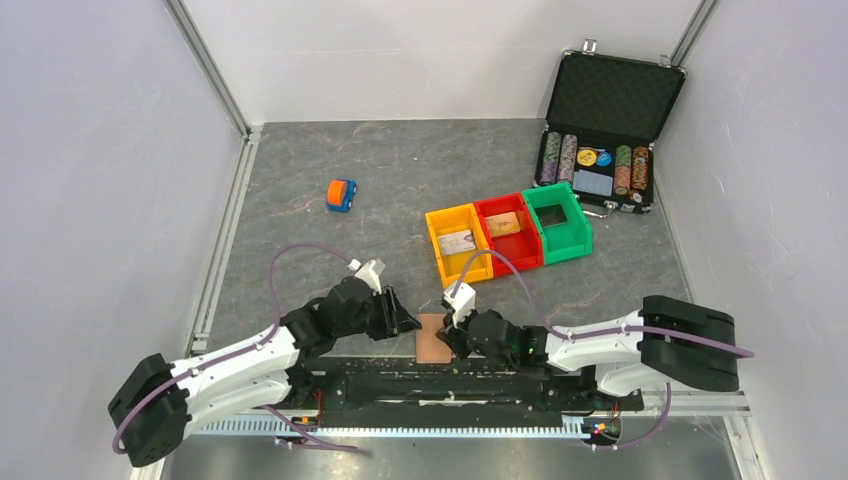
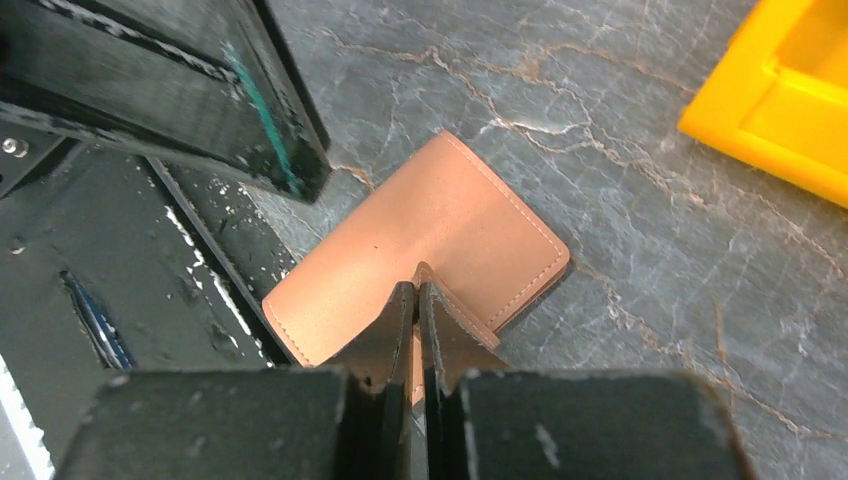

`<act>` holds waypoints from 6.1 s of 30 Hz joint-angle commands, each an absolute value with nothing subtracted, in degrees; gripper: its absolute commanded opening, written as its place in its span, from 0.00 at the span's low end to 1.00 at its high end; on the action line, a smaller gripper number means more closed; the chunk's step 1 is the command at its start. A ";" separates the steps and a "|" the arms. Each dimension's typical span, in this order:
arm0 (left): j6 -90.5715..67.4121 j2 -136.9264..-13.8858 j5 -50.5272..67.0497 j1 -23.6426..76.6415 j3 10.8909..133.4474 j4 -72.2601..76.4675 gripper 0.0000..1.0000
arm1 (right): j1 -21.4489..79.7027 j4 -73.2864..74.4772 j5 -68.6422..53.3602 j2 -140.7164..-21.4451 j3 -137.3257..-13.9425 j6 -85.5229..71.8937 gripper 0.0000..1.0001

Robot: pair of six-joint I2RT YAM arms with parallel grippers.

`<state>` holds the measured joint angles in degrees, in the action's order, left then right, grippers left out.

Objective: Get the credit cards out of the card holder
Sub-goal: Open the card holder at the center of the board.

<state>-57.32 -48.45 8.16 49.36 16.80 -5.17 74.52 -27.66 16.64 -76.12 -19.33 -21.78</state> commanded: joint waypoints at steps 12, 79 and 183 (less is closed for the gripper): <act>-58.36 -56.05 11.79 49.57 13.30 10.00 0.44 | 74.71 -32.28 21.17 -71.34 -15.81 -22.79 0.00; -56.29 -65.26 12.80 49.74 16.17 12.38 0.44 | 68.17 -32.08 9.44 -69.27 -10.26 -48.23 0.39; -56.65 -40.98 -1.22 49.66 24.44 -17.27 0.78 | 67.24 -20.52 2.24 -78.95 -28.57 -39.49 0.43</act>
<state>-59.07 -41.43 0.30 49.84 22.57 -17.93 67.02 -16.75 1.23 -77.91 -29.71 -38.98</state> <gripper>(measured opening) 0.786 0.420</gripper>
